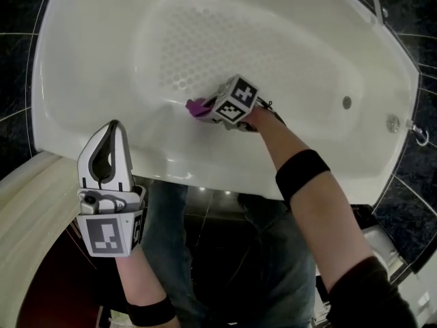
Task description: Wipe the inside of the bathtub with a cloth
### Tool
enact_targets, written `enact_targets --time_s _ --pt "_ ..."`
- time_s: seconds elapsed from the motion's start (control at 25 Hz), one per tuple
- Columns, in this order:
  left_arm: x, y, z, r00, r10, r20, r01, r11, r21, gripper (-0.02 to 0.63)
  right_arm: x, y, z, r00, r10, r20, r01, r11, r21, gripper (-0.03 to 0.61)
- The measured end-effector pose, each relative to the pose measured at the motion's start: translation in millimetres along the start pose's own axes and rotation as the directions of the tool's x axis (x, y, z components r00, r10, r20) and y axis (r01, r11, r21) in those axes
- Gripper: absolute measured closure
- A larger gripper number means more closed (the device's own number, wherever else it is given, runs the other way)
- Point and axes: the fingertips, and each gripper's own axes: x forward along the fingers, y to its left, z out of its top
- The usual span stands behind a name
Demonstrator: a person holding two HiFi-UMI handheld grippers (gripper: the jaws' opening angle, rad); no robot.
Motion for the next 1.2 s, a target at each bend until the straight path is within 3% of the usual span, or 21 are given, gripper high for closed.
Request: enact_targets --time_s 0.16,0.28,0.56,0.72,0.84,1.0,1.2 --pt "-6.0 32.9 -13.5 0.999 0.032 0.003 -0.032 0.998 -0.054 0.614 62.8 2.0 82.2 0.999 0.038 0.014 -0.037 0.996 -0.076 0.491" --pt "-15.9 61.6 -29.4 0.998 0.067 -0.005 -0.067 0.995 -0.074 0.614 110.3 4.6 122.4 0.998 0.063 -0.003 -0.063 0.991 -0.119 0.491" --pt "-16.2 109.9 -71.5 0.994 0.083 -0.074 -0.091 0.989 -0.113 0.614 186.1 -6.9 144.6 0.997 0.065 -0.046 -0.070 0.993 -0.099 0.491" --pt "3.0 115.5 -76.8 0.996 0.032 -0.085 -0.041 0.994 -0.099 0.614 195.0 -9.7 132.2 0.997 0.068 -0.031 -0.069 0.997 -0.038 0.488" --pt "19.3 108.7 -79.9 0.994 -0.018 -0.108 0.009 0.996 -0.084 0.614 182.9 -13.6 106.9 0.993 0.071 -0.093 -0.073 0.997 -0.022 0.489" --pt "28.9 100.5 -77.0 0.995 -0.033 -0.099 0.028 0.998 -0.049 0.614 146.7 -15.1 49.6 0.978 0.070 -0.197 -0.069 0.998 0.013 0.491" --pt "39.0 64.0 -56.0 0.994 -0.056 -0.090 0.051 0.997 -0.054 0.614 86.7 -15.4 -35.1 0.978 0.060 -0.198 -0.034 0.990 0.135 0.491"
